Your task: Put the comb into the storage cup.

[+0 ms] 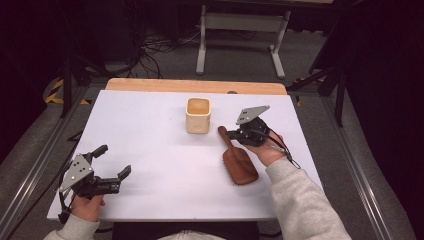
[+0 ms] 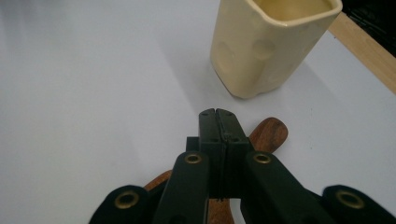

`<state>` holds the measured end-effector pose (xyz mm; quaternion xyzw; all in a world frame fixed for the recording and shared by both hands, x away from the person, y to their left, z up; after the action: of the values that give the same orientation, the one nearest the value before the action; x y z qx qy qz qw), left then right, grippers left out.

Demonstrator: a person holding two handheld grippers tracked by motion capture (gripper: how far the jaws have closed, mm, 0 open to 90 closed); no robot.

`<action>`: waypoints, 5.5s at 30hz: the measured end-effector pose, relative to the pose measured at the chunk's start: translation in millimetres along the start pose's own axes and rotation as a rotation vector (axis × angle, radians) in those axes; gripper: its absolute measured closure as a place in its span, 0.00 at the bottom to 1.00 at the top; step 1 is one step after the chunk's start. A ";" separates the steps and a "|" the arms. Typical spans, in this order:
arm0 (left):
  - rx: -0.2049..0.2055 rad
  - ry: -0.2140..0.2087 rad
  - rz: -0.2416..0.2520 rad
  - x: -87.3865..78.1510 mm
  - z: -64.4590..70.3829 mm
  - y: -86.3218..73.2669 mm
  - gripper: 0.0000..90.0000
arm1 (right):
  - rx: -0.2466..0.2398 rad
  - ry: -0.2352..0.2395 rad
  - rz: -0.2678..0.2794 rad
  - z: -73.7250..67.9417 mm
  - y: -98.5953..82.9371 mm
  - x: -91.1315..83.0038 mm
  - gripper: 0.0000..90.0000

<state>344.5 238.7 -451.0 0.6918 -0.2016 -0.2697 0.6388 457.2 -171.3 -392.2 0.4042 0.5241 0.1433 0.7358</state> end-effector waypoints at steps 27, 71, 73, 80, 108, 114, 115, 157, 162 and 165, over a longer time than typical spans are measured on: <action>-0.016 0.014 0.004 -1.7 -5.3 0.3 0.01 | -0.077 0.049 -0.258 21.0 -2.4 53.4 1.00; -0.002 0.007 -0.002 -1.0 -3.7 0.5 0.01 | -0.078 0.073 -0.420 28.2 -24.6 74.0 1.00; -0.002 0.007 -0.002 -1.2 -3.7 0.5 0.01 | -0.074 0.062 -0.438 31.9 -28.5 70.8 1.00; 0.002 0.003 -0.002 -0.4 -3.0 0.6 0.01 | -0.053 0.049 -0.455 35.9 -35.2 63.2 1.00; -0.006 -0.001 -0.009 1.9 -2.3 -0.6 0.01 | 0.021 0.038 -0.494 37.1 -65.7 29.5 1.00; -0.008 -0.001 -0.008 2.1 -2.1 -0.7 0.01 | 0.034 0.044 -0.500 36.1 -72.6 23.5 1.00; -0.007 0.000 -0.008 2.0 -2.1 -0.6 0.01 | 0.036 0.045 -0.500 35.2 -75.3 21.3 1.00; -0.003 0.001 -0.013 2.8 -1.3 -1.1 0.01 | -0.024 0.114 -0.374 26.5 -72.1 -12.3 0.08; -0.003 0.000 -0.013 2.7 -1.3 -1.1 0.01 | -0.072 0.140 -0.361 20.3 -73.1 -8.5 0.00; -0.004 0.001 -0.011 2.6 -1.5 -1.0 0.01 | -0.086 0.152 -0.353 18.6 -72.7 -8.3 0.00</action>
<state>347.4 238.4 -452.2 0.6917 -0.1967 -0.2734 0.6388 454.8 -230.8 -438.6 0.2619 0.6344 0.0645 0.7244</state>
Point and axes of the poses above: each handheld gripper's, and its own axes: x roughly forward along the jaws, y roughly out of its top, z roughly to its right, the point moved 4 cm from there along x, roughly forward along the jaws, and after that the axes turned 4 degrees about z, right-handed, at the moved point
